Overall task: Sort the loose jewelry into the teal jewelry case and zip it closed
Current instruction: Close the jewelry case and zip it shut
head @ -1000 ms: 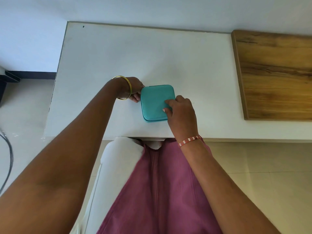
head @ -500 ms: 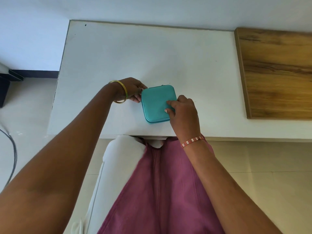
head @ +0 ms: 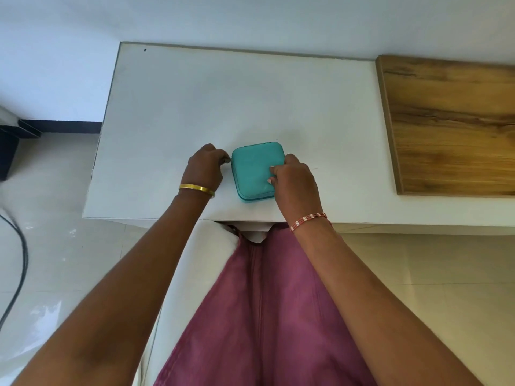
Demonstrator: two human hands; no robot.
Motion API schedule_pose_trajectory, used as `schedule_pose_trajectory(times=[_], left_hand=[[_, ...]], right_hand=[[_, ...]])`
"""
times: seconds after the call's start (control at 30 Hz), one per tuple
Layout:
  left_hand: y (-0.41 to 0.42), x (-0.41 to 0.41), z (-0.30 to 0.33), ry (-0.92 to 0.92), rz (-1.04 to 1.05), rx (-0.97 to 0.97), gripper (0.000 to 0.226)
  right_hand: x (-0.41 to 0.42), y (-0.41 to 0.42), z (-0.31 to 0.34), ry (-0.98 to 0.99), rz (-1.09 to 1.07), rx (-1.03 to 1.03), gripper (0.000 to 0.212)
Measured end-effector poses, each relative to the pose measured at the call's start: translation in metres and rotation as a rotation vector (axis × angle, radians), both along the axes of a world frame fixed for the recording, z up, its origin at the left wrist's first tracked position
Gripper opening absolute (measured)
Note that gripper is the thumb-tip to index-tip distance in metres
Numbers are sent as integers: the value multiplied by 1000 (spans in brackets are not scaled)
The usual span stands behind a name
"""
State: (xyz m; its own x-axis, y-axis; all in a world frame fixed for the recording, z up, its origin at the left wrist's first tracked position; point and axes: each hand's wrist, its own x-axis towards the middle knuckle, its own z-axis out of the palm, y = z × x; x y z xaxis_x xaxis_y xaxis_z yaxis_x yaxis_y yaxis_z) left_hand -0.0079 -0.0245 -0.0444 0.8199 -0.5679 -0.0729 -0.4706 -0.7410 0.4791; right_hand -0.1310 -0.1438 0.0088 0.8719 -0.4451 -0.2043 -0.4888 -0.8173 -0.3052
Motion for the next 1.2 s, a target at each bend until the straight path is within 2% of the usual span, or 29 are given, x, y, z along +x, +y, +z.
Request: schedule_pose_trajectory(times=[0.23, 0.37, 0.53, 1.2], left_hand=[[21, -38, 4, 44, -120, 156, 35], [23, -53, 9, 75, -129, 223, 31], [23, -64, 17, 145, -81, 192, 22], [16, -85, 30, 194, 14, 228, 25]], right_hand=[[2, 1, 2, -7, 0, -7, 22], [2, 2, 4, -19, -5, -9, 19], [2, 1, 7, -12, 3, 3, 21], [2, -1, 5, -30, -4, 10, 22]])
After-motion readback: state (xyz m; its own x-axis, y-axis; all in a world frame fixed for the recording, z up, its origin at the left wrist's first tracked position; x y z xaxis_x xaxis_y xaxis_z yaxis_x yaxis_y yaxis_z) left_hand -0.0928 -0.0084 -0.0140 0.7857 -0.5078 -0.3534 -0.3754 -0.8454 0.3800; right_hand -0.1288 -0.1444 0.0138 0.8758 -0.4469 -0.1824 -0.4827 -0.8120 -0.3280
